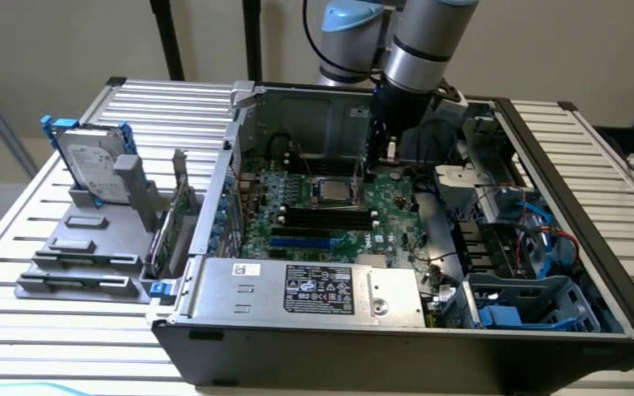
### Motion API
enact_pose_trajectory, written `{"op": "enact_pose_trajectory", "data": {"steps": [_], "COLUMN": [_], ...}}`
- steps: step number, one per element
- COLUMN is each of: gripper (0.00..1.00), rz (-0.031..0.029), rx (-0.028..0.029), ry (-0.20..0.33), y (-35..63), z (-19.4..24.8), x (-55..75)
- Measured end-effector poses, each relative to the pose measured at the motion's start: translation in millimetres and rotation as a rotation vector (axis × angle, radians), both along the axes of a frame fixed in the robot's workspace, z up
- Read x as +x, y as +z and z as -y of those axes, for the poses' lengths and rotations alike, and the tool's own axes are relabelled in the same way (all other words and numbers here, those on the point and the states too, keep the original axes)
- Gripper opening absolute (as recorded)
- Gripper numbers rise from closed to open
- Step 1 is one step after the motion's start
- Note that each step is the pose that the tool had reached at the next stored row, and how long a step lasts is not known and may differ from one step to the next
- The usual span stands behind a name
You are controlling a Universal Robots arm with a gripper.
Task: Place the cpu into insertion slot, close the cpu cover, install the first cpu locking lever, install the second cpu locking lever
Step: 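Close the cpu cover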
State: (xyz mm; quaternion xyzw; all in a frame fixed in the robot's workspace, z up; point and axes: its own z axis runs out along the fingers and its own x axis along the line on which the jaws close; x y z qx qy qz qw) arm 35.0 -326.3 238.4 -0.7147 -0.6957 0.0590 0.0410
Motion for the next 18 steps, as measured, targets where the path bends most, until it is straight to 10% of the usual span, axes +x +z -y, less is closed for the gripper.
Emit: {"op": "enact_pose_trajectory", "data": {"steps": [8,18], "gripper": [0.11,0.11], "rz": [-0.0145,-0.0527], "rx": [0.0001,-0.0001], "ry": [0.000,0.000], "y": [0.0,-1.8], "z": [0.6,1.4], "x": [-24.7,-48.8]}}
